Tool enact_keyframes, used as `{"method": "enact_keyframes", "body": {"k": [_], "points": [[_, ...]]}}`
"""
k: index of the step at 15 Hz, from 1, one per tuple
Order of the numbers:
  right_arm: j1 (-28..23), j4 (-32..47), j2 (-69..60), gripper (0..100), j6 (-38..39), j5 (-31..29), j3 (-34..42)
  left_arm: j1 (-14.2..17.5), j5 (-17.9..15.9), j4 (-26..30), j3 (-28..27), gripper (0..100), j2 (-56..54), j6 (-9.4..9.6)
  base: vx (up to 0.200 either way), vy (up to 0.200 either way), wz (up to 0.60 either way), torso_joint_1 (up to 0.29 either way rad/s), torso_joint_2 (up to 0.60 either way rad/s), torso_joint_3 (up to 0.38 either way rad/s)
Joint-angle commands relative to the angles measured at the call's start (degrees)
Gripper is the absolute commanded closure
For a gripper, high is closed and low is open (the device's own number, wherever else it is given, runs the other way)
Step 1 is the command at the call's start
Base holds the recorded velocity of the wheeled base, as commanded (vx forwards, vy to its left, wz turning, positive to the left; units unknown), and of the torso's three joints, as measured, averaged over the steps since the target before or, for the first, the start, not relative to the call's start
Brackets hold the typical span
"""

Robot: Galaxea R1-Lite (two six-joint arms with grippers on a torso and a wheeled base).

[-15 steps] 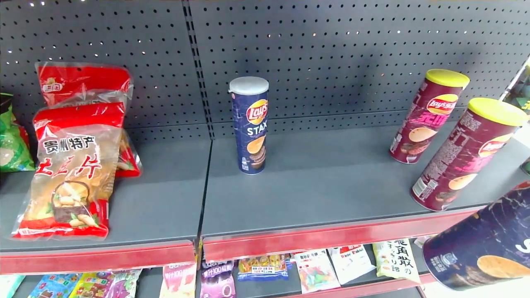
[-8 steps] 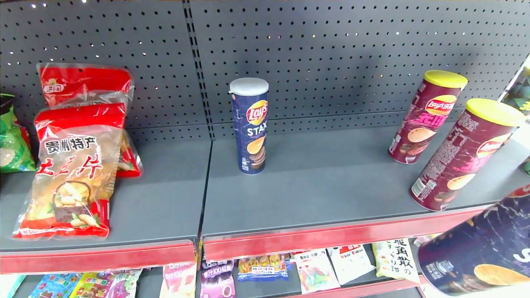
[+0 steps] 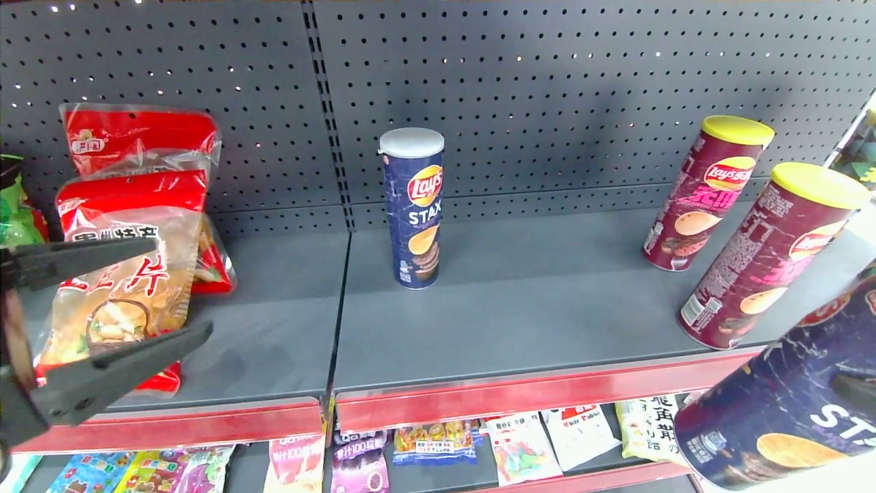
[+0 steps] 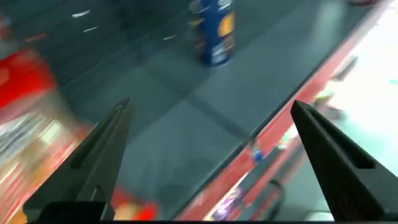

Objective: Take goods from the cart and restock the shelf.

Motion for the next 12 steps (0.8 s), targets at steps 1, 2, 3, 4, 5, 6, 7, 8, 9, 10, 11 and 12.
{"method": "enact_keyframes", "body": {"k": [1, 2, 3, 4, 5, 6, 7, 8, 9, 10, 11, 12], "points": [[-0.1, 0.0, 0.6, 100, 0.0, -0.1, -0.1, -6.1, -3.1, -2.0, -10.1, 0, 17.3, -0.58, 0.0, 0.0, 0.0, 0.0, 0.0, 0.0], [-0.1, 0.0, 0.8, 100, 0.1, -0.2, 0.0, -7.6, -3.1, -3.2, -12.0, 0, 19.8, -0.76, 0.0, 0.0, 0.0, 0.0, 0.0, 0.0], [-0.3, 0.0, 0.8, 100, 0.1, -0.9, -0.1, -8.9, -2.9, -4.3, -13.6, 0, 22.3, -0.76, 0.0, 0.0, 0.0, 0.0, 0.0, 0.0], [-0.3, 0.0, 0.8, 100, 0.1, -1.6, 0.0, -9.7, -2.7, -5.8, -14.4, 0, 24.4, -0.58, 0.0, 0.0, 0.0, 0.0, 0.0, 0.0], [-0.3, 0.0, 0.8, 100, 0.1, -1.8, 0.0, -10.4, -1.7, -7.9, -14.5, 0, 26.4, -0.58, 0.0, 0.0, 0.0, 0.0, 0.0, 0.0], [-0.3, 0.0, 0.8, 100, 0.1, -2.0, 0.0, -11.6, 0.0, -10.1, -14.4, 0, 28.1, -0.67, 0.0, 0.0, 0.0, 0.0, 0.0, 0.0], [-0.3, 0.0, 0.9, 100, 0.1, -2.1, 0.0, -12.4, 0.8, -12.3, -14.6, 0, 29.4, -0.85, 0.0, 0.0, 0.0, 0.0, 0.0, 0.0], [-0.3, 0.0, 1.1, 100, 0.1, -2.2, 0.0, -12.6, 1.3, -13.2, -14.8, 0, 30.4, -0.85, 0.0, 0.0, 0.0, 0.0, 0.0, 0.0], [-0.3, -0.1, 1.4, 100, 0.2, -2.2, 0.0, -12.8, 3.4, -14.9, -15.8, 0, 32.4, -0.67, 0.0, 0.0, 0.0, 0.0, 0.0, 0.0], [-0.3, -0.1, 1.4, 100, 0.2, -2.2, 0.1, -13.1, 4.9, -16.2, -16.6, 0, 33.5, -0.76, 0.0, 0.0, 0.0, 0.0, 0.0, 0.0], [-0.3, -0.1, 1.4, 100, 0.2, -2.2, 0.2, -13.8, 6.2, -17.4, -17.4, 0, 34.9, -0.85, 0.0, 0.0, 0.0, 0.0, 0.0, 0.0], [-0.3, -0.1, 1.3, 100, 0.2, -2.2, 0.2, -14.3, 7.0, -18.2, -18.3, 0, 35.7, -0.85, 0.0, 0.0, 0.0, 0.0, 0.0, 0.0]]}}
